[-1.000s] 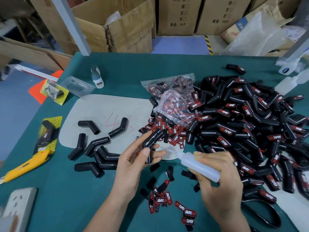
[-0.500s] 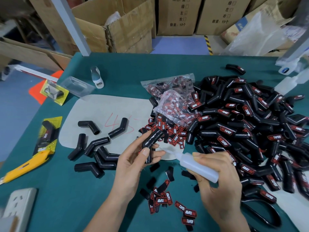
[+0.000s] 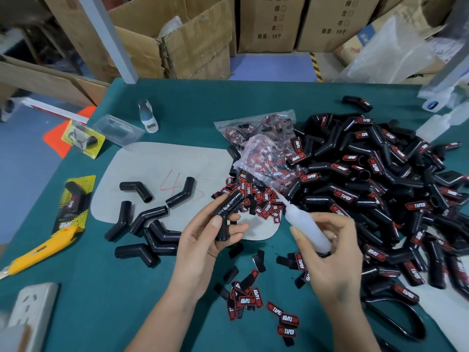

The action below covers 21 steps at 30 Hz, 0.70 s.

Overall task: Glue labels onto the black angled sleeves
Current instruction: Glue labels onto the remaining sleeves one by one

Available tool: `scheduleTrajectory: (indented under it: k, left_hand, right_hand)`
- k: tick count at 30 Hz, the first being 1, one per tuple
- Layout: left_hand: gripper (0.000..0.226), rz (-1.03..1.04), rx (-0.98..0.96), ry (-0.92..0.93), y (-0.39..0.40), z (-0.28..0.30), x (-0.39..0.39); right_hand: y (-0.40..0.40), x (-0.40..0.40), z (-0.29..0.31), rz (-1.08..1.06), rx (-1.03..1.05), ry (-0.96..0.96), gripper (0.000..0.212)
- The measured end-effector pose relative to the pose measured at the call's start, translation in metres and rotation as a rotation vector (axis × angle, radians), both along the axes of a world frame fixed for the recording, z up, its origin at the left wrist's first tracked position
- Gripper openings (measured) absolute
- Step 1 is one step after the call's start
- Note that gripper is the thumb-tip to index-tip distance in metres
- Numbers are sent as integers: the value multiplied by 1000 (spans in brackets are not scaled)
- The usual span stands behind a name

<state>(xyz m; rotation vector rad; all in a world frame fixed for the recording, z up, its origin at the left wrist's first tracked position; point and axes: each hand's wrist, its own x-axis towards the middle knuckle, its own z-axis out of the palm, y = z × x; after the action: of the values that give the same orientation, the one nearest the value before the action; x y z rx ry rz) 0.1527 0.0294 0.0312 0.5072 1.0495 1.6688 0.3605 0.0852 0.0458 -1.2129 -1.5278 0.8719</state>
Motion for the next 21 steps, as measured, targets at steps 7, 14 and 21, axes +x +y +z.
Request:
scheduleTrajectory:
  k: [7,14,21]
  left_hand:
    - [36,-23,0,29,0,1,-1]
    - [37,-23,-4,94,0,-2,0]
    - [36,-17,-9,132,-1,0,1]
  right_hand:
    - [4,-4,-13,105,-111,-247,34]
    - [12,-5,-24,120,-269,-316,23]
    - [9,-5,-24,140,-175,-245,24]
